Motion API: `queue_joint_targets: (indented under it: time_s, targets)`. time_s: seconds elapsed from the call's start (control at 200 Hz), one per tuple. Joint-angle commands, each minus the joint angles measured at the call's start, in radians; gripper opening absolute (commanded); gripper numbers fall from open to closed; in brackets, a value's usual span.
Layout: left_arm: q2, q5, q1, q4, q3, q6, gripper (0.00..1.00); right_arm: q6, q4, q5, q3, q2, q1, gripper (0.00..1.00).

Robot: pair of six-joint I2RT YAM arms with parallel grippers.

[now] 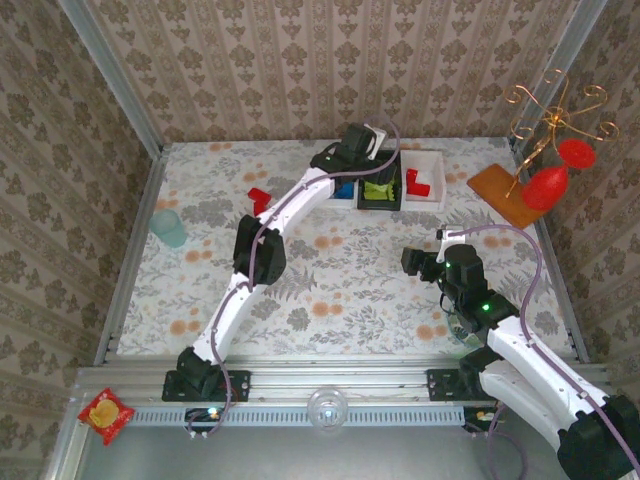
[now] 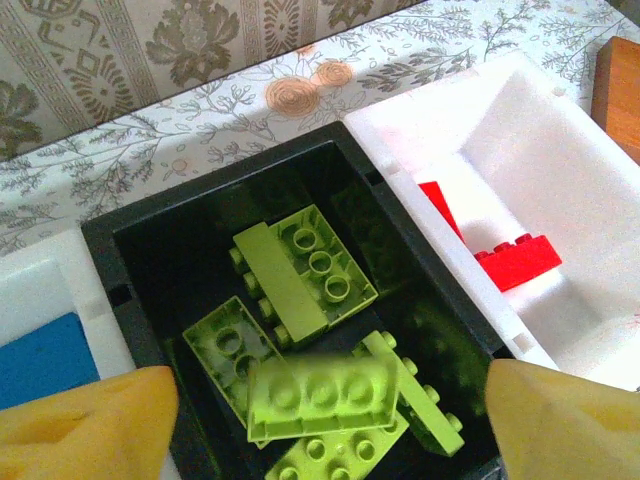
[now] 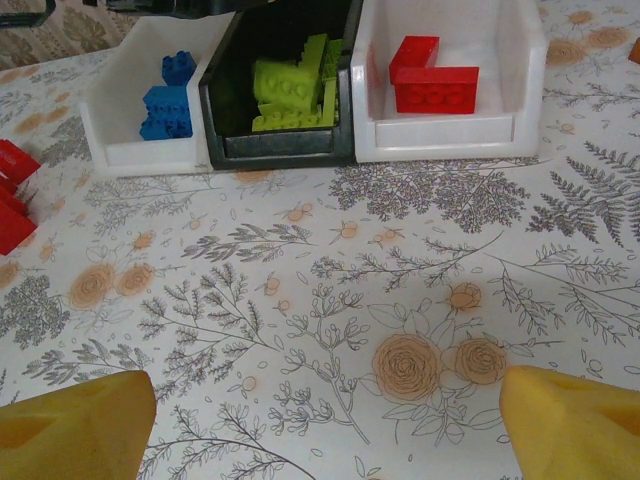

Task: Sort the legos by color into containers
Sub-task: Place the lego in the container.

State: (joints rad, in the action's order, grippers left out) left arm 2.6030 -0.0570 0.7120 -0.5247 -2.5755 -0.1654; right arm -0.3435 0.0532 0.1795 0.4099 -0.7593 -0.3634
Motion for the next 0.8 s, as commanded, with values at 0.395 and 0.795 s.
queue_joint_targets:
  time_s: [0.395,0.795]
  targets:
    - [-0.761,0.056,-0.058,0.283,1.03,0.079,0.86,0.032,-0.032,-0.022,0.039,-0.095,-0.094,0.89]
    - [-1.039,-0.094,-0.25,0.371,1.605,-0.108,0.81,0.033,-0.078,0.023,0.049,-0.161,-0.121,0.9]
